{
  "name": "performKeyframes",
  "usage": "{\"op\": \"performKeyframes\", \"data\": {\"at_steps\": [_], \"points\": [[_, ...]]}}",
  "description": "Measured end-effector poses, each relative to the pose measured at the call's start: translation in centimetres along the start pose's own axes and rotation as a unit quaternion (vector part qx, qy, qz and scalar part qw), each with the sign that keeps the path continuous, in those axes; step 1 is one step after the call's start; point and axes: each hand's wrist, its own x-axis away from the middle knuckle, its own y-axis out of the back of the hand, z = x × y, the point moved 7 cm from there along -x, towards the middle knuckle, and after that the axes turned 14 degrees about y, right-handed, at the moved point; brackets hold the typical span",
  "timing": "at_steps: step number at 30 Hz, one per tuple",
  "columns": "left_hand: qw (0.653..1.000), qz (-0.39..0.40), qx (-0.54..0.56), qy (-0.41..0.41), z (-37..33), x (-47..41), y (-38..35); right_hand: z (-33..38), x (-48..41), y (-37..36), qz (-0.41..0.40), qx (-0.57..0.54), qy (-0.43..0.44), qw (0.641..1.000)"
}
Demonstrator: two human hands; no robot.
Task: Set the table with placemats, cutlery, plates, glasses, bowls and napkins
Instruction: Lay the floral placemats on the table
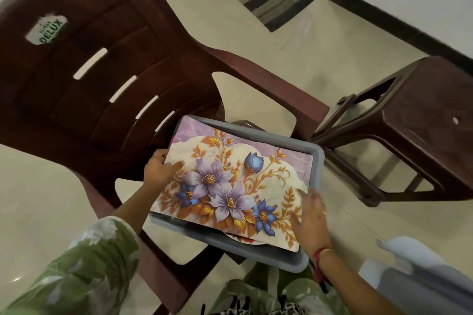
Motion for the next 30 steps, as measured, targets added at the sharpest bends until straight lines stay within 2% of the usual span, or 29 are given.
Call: {"op": "performKeyframes", "data": {"at_steps": [2, 5, 9, 12, 14, 16, 18, 20, 23, 26, 30], "points": [[1.000, -0.009, 0.004, -0.005, -0.5, 0.9, 0.3, 1.4, 0.1, -2.0, 0.063, 0.016, 0.038, 0.997], [0.999, 0.004, 0.029, 0.033, -0.4, 1.2, 0.1, 2.7, 0.4, -4.5, 0.137, 0.006, 0.043, 0.990], [0.996, 0.065, 0.010, 0.057, 0.1, 2.2, -0.9, 3.7, 0.2, -5.8, 0.160, -0.029, 0.037, 0.986], [0.995, 0.057, -0.066, -0.044, -1.6, 5.2, -1.0, 4.3, 0.1, -6.0, 0.151, -0.068, 0.034, 0.986], [0.979, 0.039, -0.154, -0.131, -3.1, 8.4, -1.7, 4.6, 0.3, -5.7, 0.143, -0.088, 0.034, 0.985], [0.956, 0.013, -0.242, -0.165, -4.1, 11.9, -2.5, 5.3, 0.5, -4.8, 0.137, -0.103, 0.040, 0.984], [0.945, -0.005, -0.271, -0.182, -4.8, 14.7, -2.8, 6.0, 0.5, -3.8, 0.129, -0.116, 0.048, 0.984], [0.947, -0.023, -0.259, -0.186, -5.7, 16.3, -1.3, 6.7, 0.4, -2.0, 0.107, -0.131, 0.053, 0.984], [0.964, -0.040, -0.172, -0.200, -7.8, 17.5, 3.4, 7.0, 0.3, 1.3, 0.038, -0.162, 0.068, 0.984], [0.970, 0.016, -0.055, -0.237, -9.6, 19.8, 8.4, 6.1, 1.2, 5.2, -0.044, -0.218, 0.045, 0.974], [0.952, 0.077, 0.030, -0.296, -11.5, 24.4, 15.1, 4.6, 3.2, 9.8, -0.158, -0.310, 0.018, 0.937]]}}
